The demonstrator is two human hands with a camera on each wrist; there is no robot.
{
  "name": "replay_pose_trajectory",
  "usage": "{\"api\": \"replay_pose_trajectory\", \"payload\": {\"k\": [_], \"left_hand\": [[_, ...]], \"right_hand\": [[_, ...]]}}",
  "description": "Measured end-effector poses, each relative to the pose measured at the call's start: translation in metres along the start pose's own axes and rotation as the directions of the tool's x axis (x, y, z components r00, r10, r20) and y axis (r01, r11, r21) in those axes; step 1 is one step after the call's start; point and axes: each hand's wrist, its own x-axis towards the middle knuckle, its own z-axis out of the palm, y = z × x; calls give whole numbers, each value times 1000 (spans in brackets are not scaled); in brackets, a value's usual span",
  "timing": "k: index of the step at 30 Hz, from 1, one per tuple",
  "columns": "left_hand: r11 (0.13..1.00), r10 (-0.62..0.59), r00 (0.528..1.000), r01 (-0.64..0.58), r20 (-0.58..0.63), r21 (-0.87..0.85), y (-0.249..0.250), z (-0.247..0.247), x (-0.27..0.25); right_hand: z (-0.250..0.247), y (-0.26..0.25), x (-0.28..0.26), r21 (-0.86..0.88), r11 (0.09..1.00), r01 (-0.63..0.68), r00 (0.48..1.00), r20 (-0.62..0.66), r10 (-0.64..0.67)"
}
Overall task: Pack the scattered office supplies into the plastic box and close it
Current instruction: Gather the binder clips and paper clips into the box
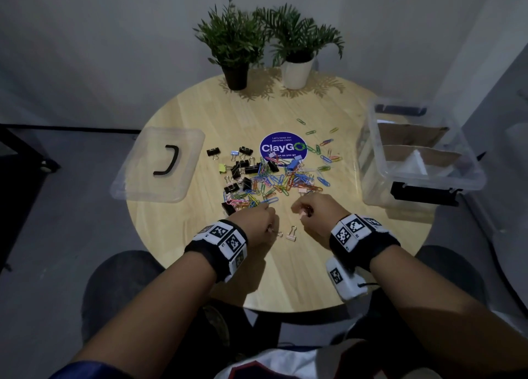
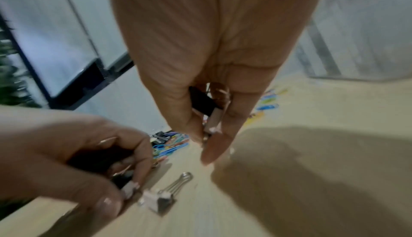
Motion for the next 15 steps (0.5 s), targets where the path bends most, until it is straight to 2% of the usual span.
{"api": "replay_pose_trajectory", "payload": {"k": [3,6,11,15], "left_hand": [[1000,-3,1000,3,6,-28,0,0,0],[1000,5,1000,-5,4,-29,1,-2,0],[1000,-6,1000,5,25,9,4,-2,0],[998,-29,999,27,-32,-55,2,-5,1]], "right_hand": [[1,-13,-13,-197,961,194,972,171,-161],[13,-21,-23,-324,894,310,924,323,-204],[19,-23,-19,-350,907,233,956,253,-148],[21,-18,-13,-295,949,106,981,186,-52]]}}
